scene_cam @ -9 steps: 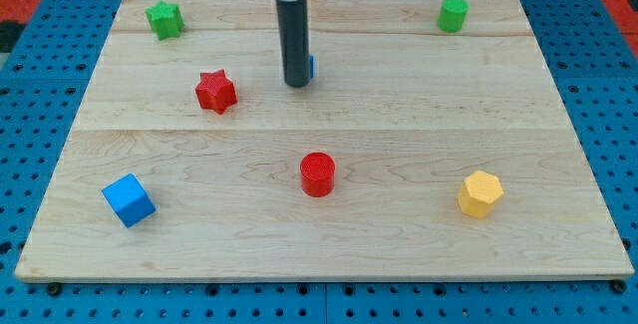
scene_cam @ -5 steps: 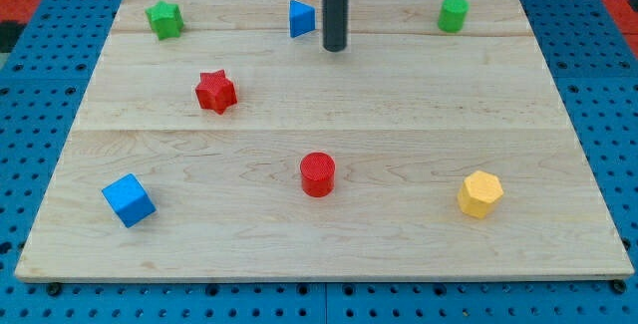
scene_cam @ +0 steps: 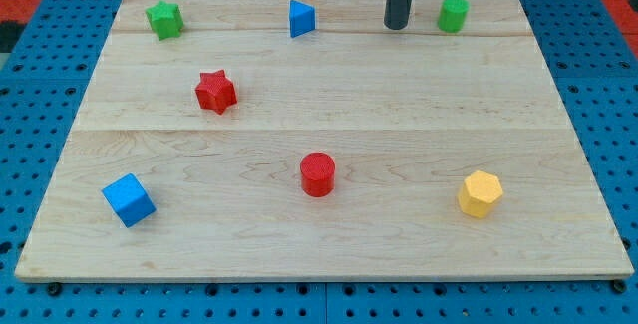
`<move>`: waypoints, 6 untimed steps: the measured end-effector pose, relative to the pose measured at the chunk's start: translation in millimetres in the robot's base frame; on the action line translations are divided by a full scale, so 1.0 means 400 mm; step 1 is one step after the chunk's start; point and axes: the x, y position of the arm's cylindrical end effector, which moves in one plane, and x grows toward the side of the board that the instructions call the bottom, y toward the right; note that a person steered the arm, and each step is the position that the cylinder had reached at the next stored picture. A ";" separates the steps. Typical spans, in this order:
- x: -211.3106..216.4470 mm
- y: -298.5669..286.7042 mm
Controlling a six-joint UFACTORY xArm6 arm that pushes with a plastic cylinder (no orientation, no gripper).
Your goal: Move the red circle to the centre left of the board
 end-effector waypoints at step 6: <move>-0.096 -0.165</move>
